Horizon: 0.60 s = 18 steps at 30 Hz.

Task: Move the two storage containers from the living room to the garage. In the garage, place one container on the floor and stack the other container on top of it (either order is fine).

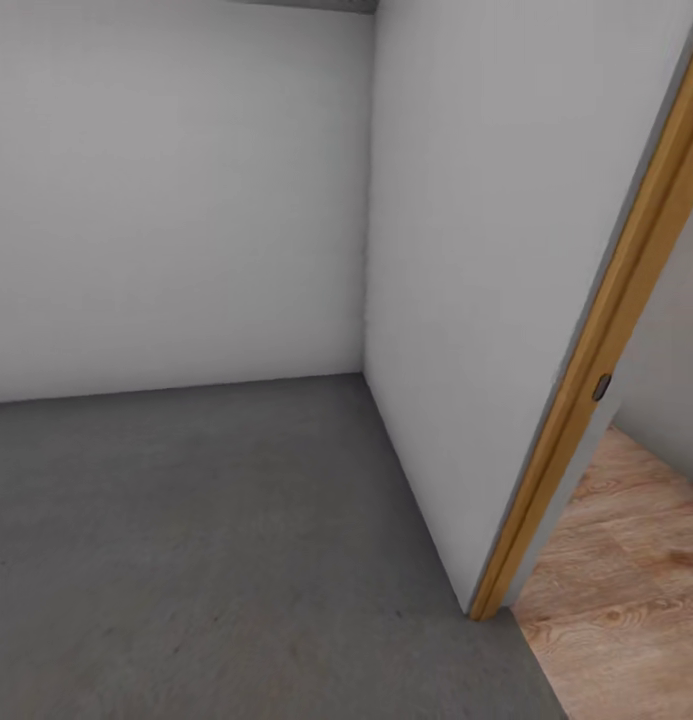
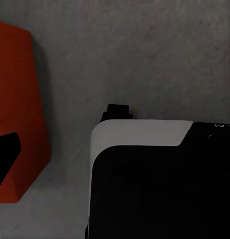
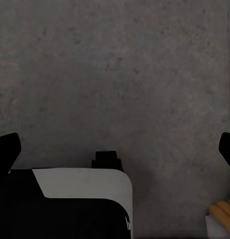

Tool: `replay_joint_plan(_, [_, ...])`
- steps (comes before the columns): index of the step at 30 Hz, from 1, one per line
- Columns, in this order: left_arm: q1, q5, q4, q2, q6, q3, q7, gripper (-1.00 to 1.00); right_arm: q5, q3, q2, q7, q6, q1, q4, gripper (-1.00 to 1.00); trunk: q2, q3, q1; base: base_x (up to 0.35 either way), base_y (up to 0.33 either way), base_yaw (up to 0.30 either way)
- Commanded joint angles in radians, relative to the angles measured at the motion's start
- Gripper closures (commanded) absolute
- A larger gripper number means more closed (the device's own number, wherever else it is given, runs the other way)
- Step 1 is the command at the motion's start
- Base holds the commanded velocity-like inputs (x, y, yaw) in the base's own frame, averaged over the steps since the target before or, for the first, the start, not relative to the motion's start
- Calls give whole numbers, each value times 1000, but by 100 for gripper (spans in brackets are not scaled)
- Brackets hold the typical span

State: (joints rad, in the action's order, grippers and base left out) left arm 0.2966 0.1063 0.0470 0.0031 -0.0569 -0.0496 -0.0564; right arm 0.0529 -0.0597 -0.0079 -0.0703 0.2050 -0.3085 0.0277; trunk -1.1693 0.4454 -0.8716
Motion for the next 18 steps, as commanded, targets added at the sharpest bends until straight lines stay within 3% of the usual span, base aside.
replay_joint_plan(1, [1, 10, 4, 0, -6, -6, 0, -100, 6, -6, 0, -2, 5, -1, 3, -100, -1, 0, 0, 0, 0, -293])
replay_joint_plan(12, [1, 10, 4, 0, -6, -6, 0, -100, 7, -6, 1, -2, 5, -1, 3, -100, -1, -6, 0, 5, 0, -293])
replay_joint_plan(18, [1, 10, 4, 1, -6, -6, 0, -100, 6, -6, 2, -2, 4, -1, 3, -100, -1, -8, 0, 237, 23, -149])
